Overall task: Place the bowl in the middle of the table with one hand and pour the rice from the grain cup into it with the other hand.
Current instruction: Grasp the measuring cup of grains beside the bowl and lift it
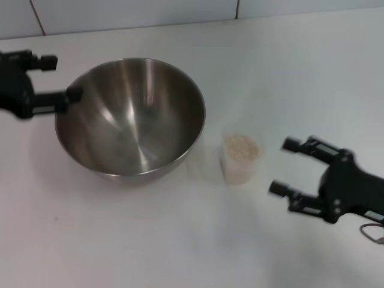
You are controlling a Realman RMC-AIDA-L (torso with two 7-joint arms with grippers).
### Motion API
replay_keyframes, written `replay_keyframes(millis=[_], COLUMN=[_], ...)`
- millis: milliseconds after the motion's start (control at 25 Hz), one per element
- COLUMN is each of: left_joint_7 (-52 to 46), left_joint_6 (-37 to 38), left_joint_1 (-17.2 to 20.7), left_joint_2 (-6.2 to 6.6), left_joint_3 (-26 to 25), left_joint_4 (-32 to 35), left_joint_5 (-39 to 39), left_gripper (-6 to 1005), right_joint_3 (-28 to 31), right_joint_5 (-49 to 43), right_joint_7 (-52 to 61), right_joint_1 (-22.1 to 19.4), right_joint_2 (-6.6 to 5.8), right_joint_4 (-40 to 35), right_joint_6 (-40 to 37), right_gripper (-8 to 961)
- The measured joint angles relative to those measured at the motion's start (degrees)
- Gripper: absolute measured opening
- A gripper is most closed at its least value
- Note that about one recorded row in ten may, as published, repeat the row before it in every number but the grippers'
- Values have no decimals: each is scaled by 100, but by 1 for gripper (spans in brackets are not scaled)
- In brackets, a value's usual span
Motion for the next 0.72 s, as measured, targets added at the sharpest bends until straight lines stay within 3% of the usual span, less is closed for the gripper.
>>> replay_keyframes(millis=[160,320,720], left_joint_7=[732,899,780], left_joint_6=[380,372,336], left_joint_1=[518,633,327], left_joint_2=[11,15,12], left_joint_3=[-43,-126,-281], left_joint_4=[25,-356,-739], left_joint_5=[-389,-237,135], left_gripper=[723,773,796], right_joint_3=[1045,1772,1813], right_joint_5=[149,127,-196], right_joint_7=[-273,-598,-620], right_joint_1=[-418,-641,-584], right_joint_2=[32,54,50], right_joint_4=[4,-138,-708], right_joint_6=[141,628,1838], right_gripper=[753,751,747])
